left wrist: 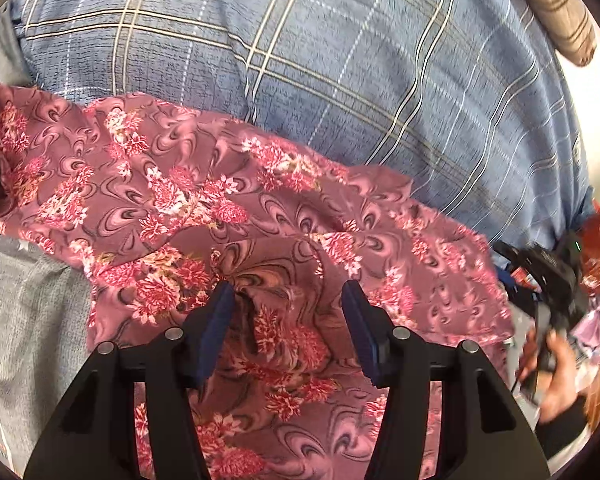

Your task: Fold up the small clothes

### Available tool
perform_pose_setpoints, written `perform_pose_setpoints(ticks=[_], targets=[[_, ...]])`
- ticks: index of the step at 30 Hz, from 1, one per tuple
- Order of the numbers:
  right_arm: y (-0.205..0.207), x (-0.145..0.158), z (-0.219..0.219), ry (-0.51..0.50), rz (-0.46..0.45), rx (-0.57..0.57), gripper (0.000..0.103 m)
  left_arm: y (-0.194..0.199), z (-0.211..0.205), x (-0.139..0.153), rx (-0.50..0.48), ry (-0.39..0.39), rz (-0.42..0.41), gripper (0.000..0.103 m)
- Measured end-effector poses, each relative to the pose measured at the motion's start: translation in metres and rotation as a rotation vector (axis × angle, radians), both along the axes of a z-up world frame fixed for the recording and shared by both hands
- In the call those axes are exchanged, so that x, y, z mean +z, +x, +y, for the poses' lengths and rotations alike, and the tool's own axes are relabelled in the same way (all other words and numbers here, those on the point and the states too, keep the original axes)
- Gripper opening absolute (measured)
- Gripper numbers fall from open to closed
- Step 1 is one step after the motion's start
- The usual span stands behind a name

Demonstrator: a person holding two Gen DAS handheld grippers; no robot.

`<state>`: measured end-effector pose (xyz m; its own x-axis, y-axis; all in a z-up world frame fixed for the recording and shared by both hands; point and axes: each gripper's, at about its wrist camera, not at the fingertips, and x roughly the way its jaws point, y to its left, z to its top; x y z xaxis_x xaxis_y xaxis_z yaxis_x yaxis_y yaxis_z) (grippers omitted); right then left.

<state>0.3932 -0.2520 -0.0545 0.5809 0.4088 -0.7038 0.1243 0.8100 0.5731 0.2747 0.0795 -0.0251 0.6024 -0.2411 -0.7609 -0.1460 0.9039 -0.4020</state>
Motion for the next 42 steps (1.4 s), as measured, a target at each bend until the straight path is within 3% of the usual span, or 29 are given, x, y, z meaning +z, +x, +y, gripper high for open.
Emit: perform_pose_setpoints(ticks=[1, 2, 5, 7, 8, 10, 13, 14, 17, 18, 19, 20, 22, 25, 27, 28, 29, 33, 36, 39, 42], targets=[[0.014, -0.007, 0.005, -0.011, 0.030, 0.026, 0.016, 0.001, -0.001, -0.001, -0.002, 0.005, 0.001, 0.054], [0.021, -0.008, 0.010, -0.022, 0.032, 0.050, 0.005, 0.002, -0.002, -0.003, 0.000, 0.014, 0.003, 0.054], [0.036, 0.013, 0.029, -0.183, -0.086, 0.082, 0.007, 0.008, -0.006, -0.010, 0.003, 0.058, 0.014, 0.054], [0.051, -0.001, 0.032, -0.250, 0.028, 0.094, 0.015, 0.011, -0.009, -0.016, -0.004, 0.071, 0.035, 0.054], [0.053, -0.007, 0.028, -0.239, 0.076, 0.099, 0.015, 0.011, -0.010, -0.017, -0.005, 0.074, 0.038, 0.054], [0.039, -0.005, 0.011, -0.144, 0.049, 0.085, 0.017, 0.010, -0.009, -0.016, -0.002, 0.079, 0.030, 0.054], [0.004, -0.004, -0.022, 0.002, 0.033, 0.053, 0.042, 0.009, -0.009, -0.014, -0.001, 0.064, 0.026, 0.054], [-0.005, -0.006, -0.029, 0.018, 0.037, 0.045, 0.043, 0.009, -0.009, -0.014, -0.001, 0.066, 0.027, 0.054], [-0.029, -0.021, -0.043, 0.081, 0.074, 0.059, 0.043, 0.007, -0.011, -0.012, -0.010, 0.078, 0.030, 0.054], [-0.040, -0.025, -0.043, 0.091, 0.087, 0.078, 0.038, 0.006, -0.013, -0.011, -0.014, 0.073, 0.027, 0.054], [-0.045, -0.024, -0.041, 0.086, 0.075, 0.097, 0.015, 0.005, -0.015, -0.010, -0.018, 0.072, 0.024, 0.054], [-0.048, -0.017, -0.036, 0.060, 0.041, 0.116, 0.005, 0.004, -0.016, -0.008, -0.019, 0.078, 0.017, 0.054], [-0.063, -0.004, -0.035, -0.058, -0.020, 0.118, 0.004, 0.005, -0.019, -0.010, -0.022, 0.098, 0.027, 0.054], [-0.065, -0.022, -0.032, -0.269, 0.056, 0.108, 0.000, 0.009, -0.021, -0.020, -0.027, 0.123, 0.044, 0.054], [-0.070, -0.014, -0.034, -0.285, 0.039, 0.080, 0.000, 0.007, -0.022, -0.017, -0.037, 0.135, 0.045, 0.054], [-0.072, -0.011, -0.034, -0.273, 0.034, 0.069, 0.007, 0.007, -0.020, -0.016, -0.036, 0.119, 0.045, 0.054], [-0.075, -0.002, -0.030, -0.245, 0.012, 0.058, 0.007, 0.008, -0.016, -0.014, -0.030, 0.102, 0.043, 0.054], [-0.088, 0.035, -0.001, -0.251, -0.076, 0.095, 0.008, 0.008, 0.006, -0.001, 0.012, 0.064, 0.030, 0.054], [-0.082, 0.053, 0.046, -0.225, -0.101, 0.163, 0.011, 0.007, 0.036, 0.011, 0.076, 0.031, 0.012, 0.055], [-0.080, 0.061, 0.115, -0.231, -0.125, 0.280, 0.029, 0.005, 0.079, 0.018, 0.159, 0.015, 0.017, 0.057], [-0.082, 0.055, 0.179, -0.237, -0.120, 0.400, 0.031, -0.008, 0.121, 0.025, 0.258, 0.014, 0.016, 0.057]])
